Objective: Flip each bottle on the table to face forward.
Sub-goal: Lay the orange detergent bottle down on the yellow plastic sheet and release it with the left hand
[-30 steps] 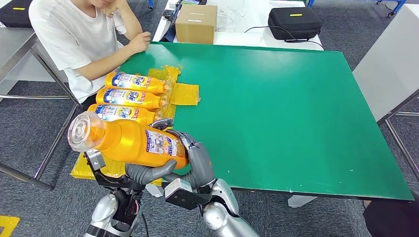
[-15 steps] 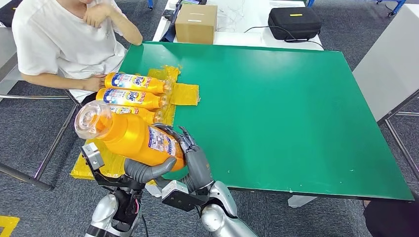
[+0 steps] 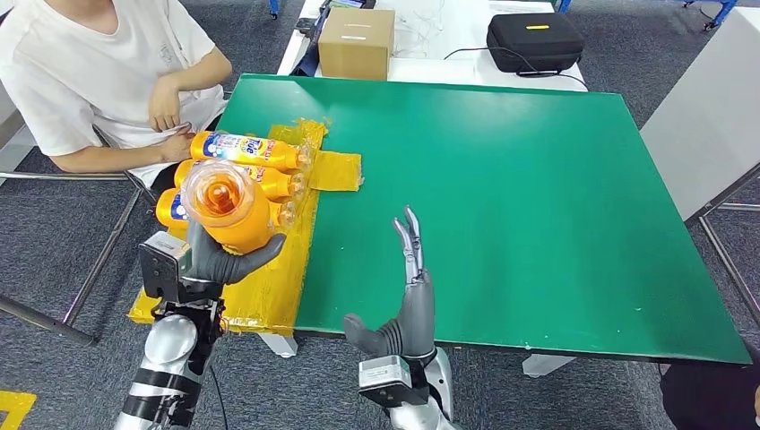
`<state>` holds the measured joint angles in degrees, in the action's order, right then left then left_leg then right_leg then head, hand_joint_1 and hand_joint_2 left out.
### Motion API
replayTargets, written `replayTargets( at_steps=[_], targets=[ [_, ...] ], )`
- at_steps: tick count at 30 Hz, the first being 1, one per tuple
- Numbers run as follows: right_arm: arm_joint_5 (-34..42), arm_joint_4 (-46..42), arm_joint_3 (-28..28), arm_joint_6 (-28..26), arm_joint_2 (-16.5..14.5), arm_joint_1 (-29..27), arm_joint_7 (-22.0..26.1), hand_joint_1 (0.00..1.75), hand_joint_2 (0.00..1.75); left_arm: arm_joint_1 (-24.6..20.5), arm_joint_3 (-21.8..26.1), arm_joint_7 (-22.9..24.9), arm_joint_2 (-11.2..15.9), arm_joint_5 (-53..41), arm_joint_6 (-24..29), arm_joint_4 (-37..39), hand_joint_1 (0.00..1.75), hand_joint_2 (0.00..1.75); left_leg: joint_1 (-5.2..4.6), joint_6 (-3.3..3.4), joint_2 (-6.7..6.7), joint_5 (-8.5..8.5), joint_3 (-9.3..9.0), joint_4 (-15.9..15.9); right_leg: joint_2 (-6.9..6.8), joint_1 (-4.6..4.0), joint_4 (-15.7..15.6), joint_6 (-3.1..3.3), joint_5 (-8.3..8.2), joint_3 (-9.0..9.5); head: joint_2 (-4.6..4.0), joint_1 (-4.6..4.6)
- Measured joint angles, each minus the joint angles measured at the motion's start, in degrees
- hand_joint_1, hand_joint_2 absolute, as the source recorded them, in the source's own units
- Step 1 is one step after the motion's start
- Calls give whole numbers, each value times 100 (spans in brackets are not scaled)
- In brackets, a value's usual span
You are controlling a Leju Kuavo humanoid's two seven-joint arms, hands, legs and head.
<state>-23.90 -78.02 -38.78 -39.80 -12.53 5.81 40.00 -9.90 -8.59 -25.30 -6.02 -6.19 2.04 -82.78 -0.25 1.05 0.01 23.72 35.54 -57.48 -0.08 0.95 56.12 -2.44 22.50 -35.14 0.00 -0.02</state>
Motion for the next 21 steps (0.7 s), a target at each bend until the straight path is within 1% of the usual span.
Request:
replayTargets(
  at_steps=[4, 6, 9, 11, 14, 17, 21],
  targets=[
    [190, -368, 108, -1, 45, -153, 2, 0, 0, -10, 248, 112, 133, -428, 84, 66, 175, 175, -1, 0, 2, 2, 2, 1, 0, 1, 0, 0, 1, 0, 0, 0],
    [390, -392, 149, -1, 68, -219, 2, 0, 0, -7, 425, 263, 231, -864, 286, 171, 175, 175, -1, 0, 3, 3, 3, 1, 1, 1, -1, 1, 2, 0, 0, 1],
    [586, -392, 164, -1, 113, -312, 2, 0, 0, -9, 669, 453, 440, -2106, 995, 563, 175, 175, 0, 0, 7, 3, 2, 2, 1, 0, -1, 2, 3, -2, 0, 0],
    [642, -392, 164, -2, 129, -343, 2, 0, 0, -13, 751, 533, 597, -2966, 1467, 921, 175, 175, 1, -1, 8, 2, 2, 2, 2, -1, -1, 2, 3, -3, 0, -1],
    [698, -389, 154, -2, 145, -358, 2, 0, 0, -15, 792, 612, 810, -3865, 1889, 1508, 175, 175, 4, -3, 7, 1, 1, 2, 1, -3, 0, 3, 3, -4, 0, 0],
    [771, -377, 143, -1, 165, -380, 2, 0, 0, -16, 794, 664, 938, -4396, 2081, 2029, 175, 175, 4, -3, 7, 1, 3, 2, 1, -3, 0, 3, 3, -3, 0, 1],
    [864, -364, 123, -1, 190, -397, 2, 0, 0, -24, 784, 789, 1023, -4840, 2185, 2503, 175, 175, 1, -2, 7, 1, 4, 2, 1, 0, -1, 3, 3, -4, 0, 1]
  ],
)
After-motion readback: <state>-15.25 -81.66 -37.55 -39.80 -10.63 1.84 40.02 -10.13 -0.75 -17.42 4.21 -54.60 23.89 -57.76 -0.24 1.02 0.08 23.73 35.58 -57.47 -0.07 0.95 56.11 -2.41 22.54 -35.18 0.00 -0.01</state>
